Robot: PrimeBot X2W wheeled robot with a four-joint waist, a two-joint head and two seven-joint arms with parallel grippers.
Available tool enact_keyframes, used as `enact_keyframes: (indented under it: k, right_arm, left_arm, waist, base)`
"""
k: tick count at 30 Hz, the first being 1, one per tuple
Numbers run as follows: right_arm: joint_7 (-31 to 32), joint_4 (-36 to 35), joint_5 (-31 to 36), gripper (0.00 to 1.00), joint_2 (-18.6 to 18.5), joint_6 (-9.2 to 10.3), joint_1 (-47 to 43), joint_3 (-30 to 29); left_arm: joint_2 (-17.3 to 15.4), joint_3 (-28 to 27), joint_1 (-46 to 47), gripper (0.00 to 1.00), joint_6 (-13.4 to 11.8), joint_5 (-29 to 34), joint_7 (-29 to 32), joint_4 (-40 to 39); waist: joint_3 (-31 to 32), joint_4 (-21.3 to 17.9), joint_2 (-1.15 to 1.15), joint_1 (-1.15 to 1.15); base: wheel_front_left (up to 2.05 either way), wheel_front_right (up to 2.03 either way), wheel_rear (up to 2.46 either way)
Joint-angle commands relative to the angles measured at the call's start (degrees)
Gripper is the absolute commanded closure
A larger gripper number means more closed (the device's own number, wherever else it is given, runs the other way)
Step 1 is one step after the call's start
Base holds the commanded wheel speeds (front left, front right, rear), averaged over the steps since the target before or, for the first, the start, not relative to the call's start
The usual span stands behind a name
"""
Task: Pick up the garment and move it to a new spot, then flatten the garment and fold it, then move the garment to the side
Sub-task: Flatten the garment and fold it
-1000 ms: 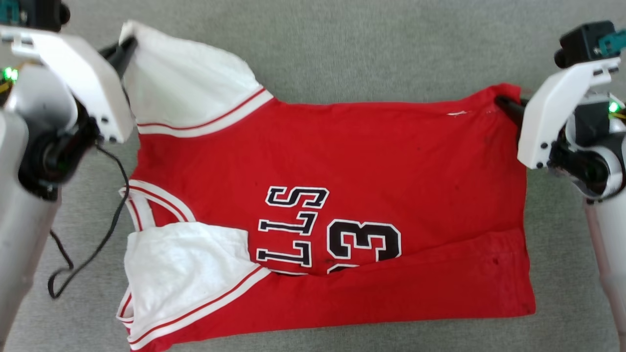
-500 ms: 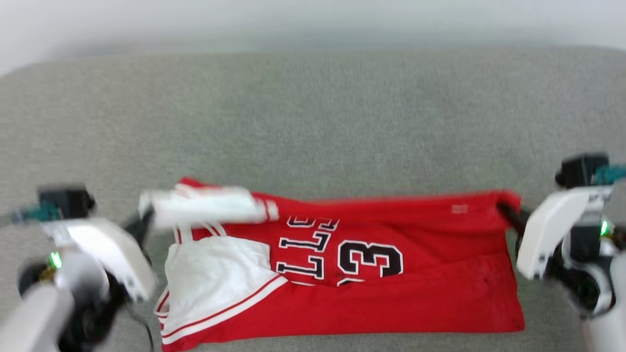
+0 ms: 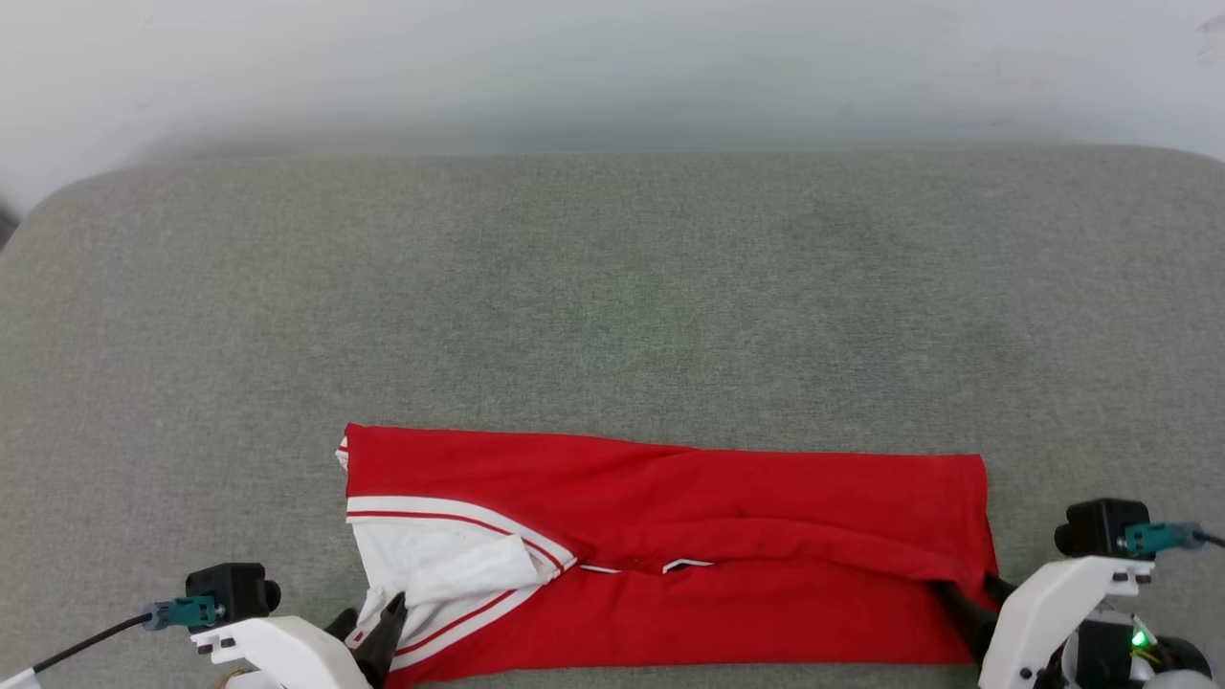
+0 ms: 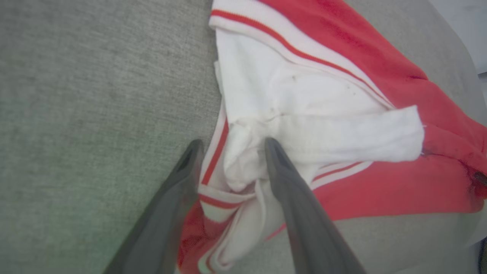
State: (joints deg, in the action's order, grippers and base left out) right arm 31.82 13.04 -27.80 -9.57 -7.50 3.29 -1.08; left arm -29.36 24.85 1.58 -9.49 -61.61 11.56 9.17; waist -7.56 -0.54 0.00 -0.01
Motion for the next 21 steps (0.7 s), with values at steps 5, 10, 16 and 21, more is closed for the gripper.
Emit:
enact_keyframes:
  k: [5, 10, 16, 21]
  right_arm:
    - [-7.0, -2.4, 0.3, 0.00, -0.3, 0.02, -2.5, 1.7]
    - [-9.0, -8.0, 0.7, 0.00, -1.8, 0.02, -3.1, 2.0]
    - [-4.6, -12.3, 1.8, 0.00, -3.6, 0.02, -2.6, -2.5]
    - [4.6, -12.1, 3.4, 0.00, -6.1, 0.02, -1.3, -8.8]
  left_arm:
    - [1.7, -0.6, 2.1, 0.00, -0.5, 5.4, -9.1, 0.4]
    - [2.2, -0.7, 4.1, 0.00, -2.4, 10.4, -14.9, -3.1]
    - [2.2, -0.7, 6.1, 0.00, -6.5, 17.3, -21.5, -8.1]
    - [1.4, -0.8, 7.1, 0.00, -10.2, 24.0, -25.0, -13.4]
  waist:
    - [1.8, -0.9, 0.00, 0.01]
    - [3.5, -1.3, 0.00, 0.01]
    - [4.9, -0.9, 0.00, 0.01]
    - [4.4, 1.9, 0.00, 0.01]
  base:
    - [0.00, 0.00, 0.00]
    - [0.00, 0.00, 0.00]
    - [0.00, 0.00, 0.00]
    - [0.00, 0.00, 0.00]
